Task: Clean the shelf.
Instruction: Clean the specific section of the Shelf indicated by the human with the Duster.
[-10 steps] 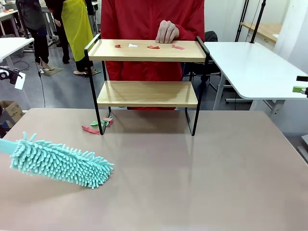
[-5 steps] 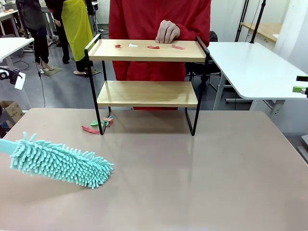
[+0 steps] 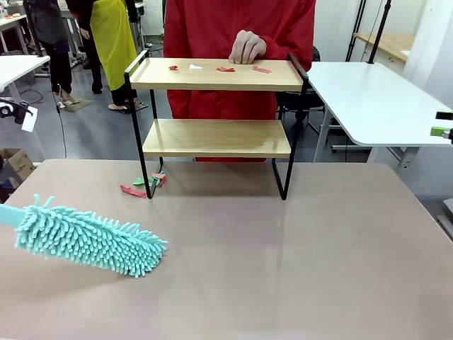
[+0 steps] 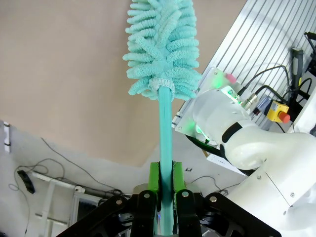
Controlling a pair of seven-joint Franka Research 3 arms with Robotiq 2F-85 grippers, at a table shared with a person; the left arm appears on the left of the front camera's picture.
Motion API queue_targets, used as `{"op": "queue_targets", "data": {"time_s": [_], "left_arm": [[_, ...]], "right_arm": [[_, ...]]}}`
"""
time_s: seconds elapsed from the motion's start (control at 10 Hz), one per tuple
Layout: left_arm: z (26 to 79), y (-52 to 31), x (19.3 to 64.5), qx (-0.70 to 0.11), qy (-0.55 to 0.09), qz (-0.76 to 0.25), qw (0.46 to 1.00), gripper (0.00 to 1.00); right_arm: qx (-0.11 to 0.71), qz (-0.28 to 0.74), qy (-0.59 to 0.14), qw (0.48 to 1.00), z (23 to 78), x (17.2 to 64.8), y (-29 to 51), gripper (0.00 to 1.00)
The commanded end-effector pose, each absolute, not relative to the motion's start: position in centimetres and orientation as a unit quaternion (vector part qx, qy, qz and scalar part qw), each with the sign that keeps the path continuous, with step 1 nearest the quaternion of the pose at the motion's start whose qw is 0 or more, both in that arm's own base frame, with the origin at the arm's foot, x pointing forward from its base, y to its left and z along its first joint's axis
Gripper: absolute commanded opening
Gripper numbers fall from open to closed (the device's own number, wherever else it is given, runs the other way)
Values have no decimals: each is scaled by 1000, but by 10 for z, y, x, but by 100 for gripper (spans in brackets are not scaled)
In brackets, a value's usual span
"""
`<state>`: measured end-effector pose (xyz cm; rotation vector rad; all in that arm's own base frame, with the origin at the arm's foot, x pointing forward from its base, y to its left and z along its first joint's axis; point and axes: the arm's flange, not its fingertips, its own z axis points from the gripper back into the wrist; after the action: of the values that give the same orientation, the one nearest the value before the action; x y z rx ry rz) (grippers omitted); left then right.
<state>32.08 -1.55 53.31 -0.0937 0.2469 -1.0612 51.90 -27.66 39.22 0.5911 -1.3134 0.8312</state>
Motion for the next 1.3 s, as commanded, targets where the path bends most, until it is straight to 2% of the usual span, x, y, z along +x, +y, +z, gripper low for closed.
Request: {"op": "queue_targets", "data": {"time_s": [0.0, 0.4, 0.5, 0.7, 1.0, 1.2], "left_arm": [[541, -10, 319, -66, 85, -524, 845, 13], [585, 22, 315, -130, 0, -573, 809, 13], [598, 22, 319, -144, -24, -563, 813, 13], [627, 20, 327, -249, -116, -569, 775, 13], [663, 8, 322, -327, -173, -548, 750, 13], [694, -16, 322, -347, -192, -521, 755, 13]], "right_arm": [[262, 367, -579, 679, 398, 520, -275, 100], [262, 367, -579, 679, 398, 520, -275, 100], [262, 367, -579, 679, 398, 520, -275, 100], [262, 367, -579, 679, 398, 520, -275, 100], [262, 367, -579, 679, 398, 520, -275, 100], [262, 367, -579, 679, 398, 520, -275, 100]]}}
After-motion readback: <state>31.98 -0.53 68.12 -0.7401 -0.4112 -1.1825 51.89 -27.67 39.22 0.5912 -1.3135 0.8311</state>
